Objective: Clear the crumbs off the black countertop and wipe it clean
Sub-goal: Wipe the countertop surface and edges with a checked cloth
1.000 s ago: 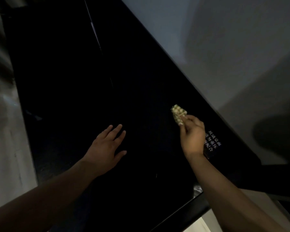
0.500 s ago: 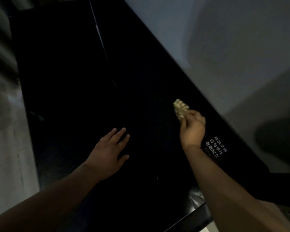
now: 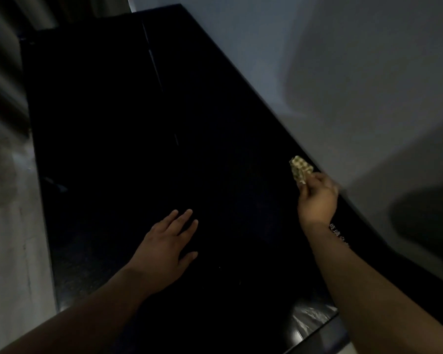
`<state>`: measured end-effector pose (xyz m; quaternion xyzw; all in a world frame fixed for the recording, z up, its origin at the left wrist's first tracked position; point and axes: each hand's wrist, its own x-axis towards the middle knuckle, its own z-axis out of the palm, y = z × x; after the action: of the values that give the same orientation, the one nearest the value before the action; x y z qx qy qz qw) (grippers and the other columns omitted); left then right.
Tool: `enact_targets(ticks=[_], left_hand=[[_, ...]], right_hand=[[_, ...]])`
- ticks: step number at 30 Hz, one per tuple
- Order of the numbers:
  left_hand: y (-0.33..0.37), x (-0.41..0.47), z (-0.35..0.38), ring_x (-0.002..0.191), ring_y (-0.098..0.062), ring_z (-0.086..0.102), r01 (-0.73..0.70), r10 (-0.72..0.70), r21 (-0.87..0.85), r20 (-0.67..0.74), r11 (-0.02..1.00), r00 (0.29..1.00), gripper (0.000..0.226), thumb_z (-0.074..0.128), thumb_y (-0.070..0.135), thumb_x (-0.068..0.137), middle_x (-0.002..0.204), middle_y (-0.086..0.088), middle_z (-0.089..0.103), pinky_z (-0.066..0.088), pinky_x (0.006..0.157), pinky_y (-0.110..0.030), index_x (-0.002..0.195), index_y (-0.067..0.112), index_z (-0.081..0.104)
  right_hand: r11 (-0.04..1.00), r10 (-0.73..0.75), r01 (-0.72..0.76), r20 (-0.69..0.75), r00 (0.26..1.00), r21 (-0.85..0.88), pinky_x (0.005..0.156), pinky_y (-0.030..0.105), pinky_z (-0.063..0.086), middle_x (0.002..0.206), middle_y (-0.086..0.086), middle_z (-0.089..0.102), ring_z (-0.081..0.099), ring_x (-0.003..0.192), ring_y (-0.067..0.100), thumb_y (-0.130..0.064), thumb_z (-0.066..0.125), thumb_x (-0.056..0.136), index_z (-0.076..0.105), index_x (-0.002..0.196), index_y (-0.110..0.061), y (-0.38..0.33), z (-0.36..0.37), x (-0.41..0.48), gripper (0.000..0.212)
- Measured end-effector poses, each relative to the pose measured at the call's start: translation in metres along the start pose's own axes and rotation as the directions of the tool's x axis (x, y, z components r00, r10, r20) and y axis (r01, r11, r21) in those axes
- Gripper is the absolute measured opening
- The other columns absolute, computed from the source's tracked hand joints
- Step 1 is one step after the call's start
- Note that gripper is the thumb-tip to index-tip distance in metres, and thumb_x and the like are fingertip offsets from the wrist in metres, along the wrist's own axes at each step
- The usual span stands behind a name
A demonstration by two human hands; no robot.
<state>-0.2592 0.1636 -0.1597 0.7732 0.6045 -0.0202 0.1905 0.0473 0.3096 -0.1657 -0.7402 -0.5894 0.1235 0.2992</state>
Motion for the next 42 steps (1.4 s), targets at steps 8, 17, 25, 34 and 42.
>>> enact_targets(ticks=[8, 17, 25, 34, 42], left_hand=[[-0.008, 0.001, 0.0, 0.145, -0.014, -0.009, -0.041, 0.041, 0.01, 0.018, 0.999, 0.999, 0.069, 0.036, 0.055, 0.092, 0.155, 0.011, -0.014, 0.009, 0.119, -0.033, 0.15, 0.03, 0.008], [-0.038, -0.032, -0.022, 0.141, -0.011, 0.019, -0.031, 0.031, -0.04, -0.004, 0.999, 1.0, 0.064, 0.041, 0.051, 0.093, 0.155, 0.006, 0.022, 0.012, 0.113, -0.019, 0.148, 0.023, 0.024], [-0.077, -0.094, -0.039, 0.129, -0.026, 0.044, 0.076, -0.081, -0.057, -0.083, 0.995, 0.993, 0.067, 0.036, 0.051, 0.085, 0.142, -0.005, 0.046, 0.032, 0.105, -0.031, 0.137, 0.01, 0.048], [-0.123, -0.151, -0.029, 0.143, -0.013, 0.019, 0.128, -0.134, -0.111, -0.048, 0.986, 0.99, 0.062, 0.048, 0.037, 0.094, 0.157, 0.008, 0.013, 0.019, 0.113, -0.022, 0.148, 0.024, 0.021], [-0.151, -0.193, -0.033, 0.14, -0.017, 0.028, 0.101, -0.118, -0.157, -0.103, 0.982, 0.988, 0.062, 0.051, 0.033, 0.094, 0.155, 0.0, 0.023, 0.025, 0.111, -0.025, 0.147, 0.017, 0.024]], right_hand=[[0.968, -0.012, 0.0, 0.046, 0.999, 0.252, 0.087, 0.016, 0.037, 0.107, 0.001, 0.062, 0.052, 0.099, 0.019, 0.009, 0.063, 0.079, 0.073, 0.106, -0.013, -0.045, 0.032, -0.099, 0.037], [0.994, 0.028, -0.038, 0.094, 0.995, 0.106, 0.091, 0.013, 0.032, 0.111, 0.012, 0.064, 0.054, 0.105, 0.029, 0.007, 0.06, 0.083, 0.07, 0.107, -0.002, -0.041, 0.009, -0.065, 0.028], [0.955, -0.152, 0.092, 0.2, 0.968, 0.283, 0.093, 0.002, 0.027, 0.113, -0.007, 0.056, 0.043, 0.101, -0.004, 0.008, 0.057, 0.079, 0.071, 0.109, -0.015, -0.094, 0.049, -0.202, 0.04], [0.982, 0.034, -0.059, 0.137, 0.99, 0.181, 0.09, -0.003, 0.027, 0.116, -0.001, 0.057, 0.038, 0.091, -0.016, -0.003, 0.062, 0.086, 0.068, 0.113, -0.016, -0.111, 0.054, -0.193, 0.03], [0.955, -0.187, 0.122, 0.231, 0.955, 0.271, 0.094, -0.002, 0.025, 0.109, -0.007, 0.059, 0.042, 0.101, 0.001, 0.001, 0.058, 0.078, 0.072, 0.107, -0.018, -0.183, 0.08, -0.328, 0.038]])
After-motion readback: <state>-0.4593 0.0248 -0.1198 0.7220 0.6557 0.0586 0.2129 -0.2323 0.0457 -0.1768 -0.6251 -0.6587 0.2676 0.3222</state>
